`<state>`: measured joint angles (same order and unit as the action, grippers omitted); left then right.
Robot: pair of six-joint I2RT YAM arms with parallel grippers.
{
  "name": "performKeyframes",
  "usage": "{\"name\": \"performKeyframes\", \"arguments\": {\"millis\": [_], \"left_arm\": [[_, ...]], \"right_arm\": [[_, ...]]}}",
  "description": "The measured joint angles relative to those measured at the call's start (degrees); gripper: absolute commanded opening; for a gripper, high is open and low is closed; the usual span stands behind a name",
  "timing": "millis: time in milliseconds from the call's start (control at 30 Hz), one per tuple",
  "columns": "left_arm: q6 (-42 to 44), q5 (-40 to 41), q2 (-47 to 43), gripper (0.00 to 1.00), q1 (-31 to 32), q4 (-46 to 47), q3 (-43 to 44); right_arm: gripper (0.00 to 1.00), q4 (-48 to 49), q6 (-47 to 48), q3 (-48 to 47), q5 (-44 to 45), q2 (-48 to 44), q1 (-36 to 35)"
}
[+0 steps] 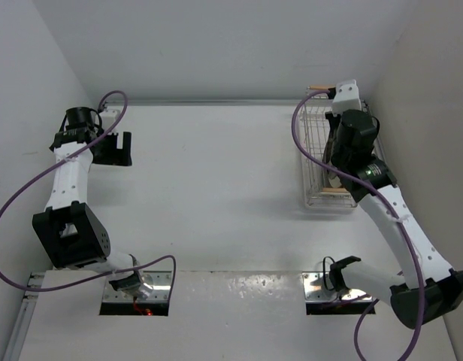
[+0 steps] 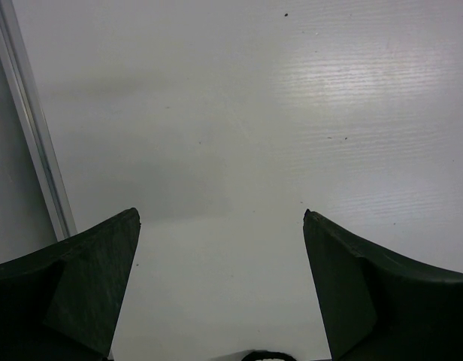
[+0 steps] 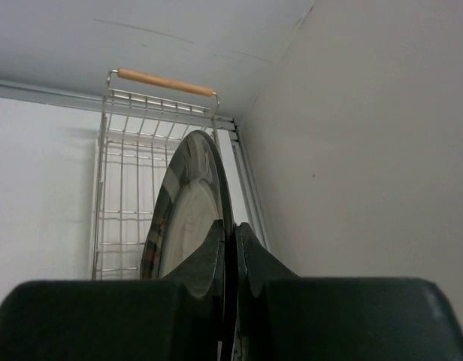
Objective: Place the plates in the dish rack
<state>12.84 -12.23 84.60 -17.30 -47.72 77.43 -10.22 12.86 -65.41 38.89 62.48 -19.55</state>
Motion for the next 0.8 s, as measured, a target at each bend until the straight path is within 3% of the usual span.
{"name": "performKeyframes", "arguments": {"millis": [800], "left_arm": [[0.20,0.00,-1.16,0.94,0.00,-0.22,-0.02]], "right_arm": [[0.00,4.26,-5.66,10.73,-13.57,8.22,6.36]]}}
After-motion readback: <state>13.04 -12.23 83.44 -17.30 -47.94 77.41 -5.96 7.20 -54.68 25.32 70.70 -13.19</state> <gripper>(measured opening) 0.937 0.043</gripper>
